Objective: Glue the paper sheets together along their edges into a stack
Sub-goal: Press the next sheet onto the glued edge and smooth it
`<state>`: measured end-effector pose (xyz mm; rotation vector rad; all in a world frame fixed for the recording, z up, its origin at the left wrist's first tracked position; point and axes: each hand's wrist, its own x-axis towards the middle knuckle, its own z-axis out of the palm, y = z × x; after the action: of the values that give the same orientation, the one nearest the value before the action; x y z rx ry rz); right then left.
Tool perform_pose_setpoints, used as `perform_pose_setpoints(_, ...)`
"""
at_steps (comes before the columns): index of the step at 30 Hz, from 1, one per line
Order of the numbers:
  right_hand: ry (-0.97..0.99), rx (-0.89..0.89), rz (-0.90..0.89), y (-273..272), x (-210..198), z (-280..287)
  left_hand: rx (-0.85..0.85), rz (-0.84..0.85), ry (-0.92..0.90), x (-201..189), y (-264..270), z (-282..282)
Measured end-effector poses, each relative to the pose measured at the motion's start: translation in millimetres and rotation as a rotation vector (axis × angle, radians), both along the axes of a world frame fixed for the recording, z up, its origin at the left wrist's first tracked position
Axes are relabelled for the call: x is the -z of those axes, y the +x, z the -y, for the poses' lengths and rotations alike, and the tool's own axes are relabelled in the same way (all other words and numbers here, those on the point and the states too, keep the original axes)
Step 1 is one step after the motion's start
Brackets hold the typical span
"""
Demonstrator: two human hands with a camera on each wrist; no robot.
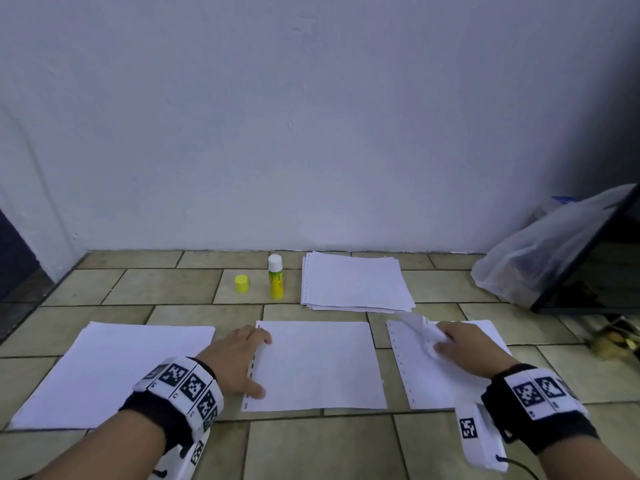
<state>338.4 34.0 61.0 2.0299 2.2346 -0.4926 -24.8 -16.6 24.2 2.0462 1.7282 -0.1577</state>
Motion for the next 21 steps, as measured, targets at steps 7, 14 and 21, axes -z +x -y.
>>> perform_pose_setpoints(7,0.15,0.134,0.055,-1.6,-22.7,-4.3,0.038,-0.012,0.004,0.2,0.5,1.0)
perform_pose_setpoints(14,0.193,-0.036,-0.133,-74.8,-41.9,20.3,0.025,0.014,0.067,5.1,-0.2,8.0)
perform_pose_setpoints(21,0.03,-0.303,-0.137,-172.6,-9.5,39.7,0.021,0.015,0.021,2.9,0.3,11.2)
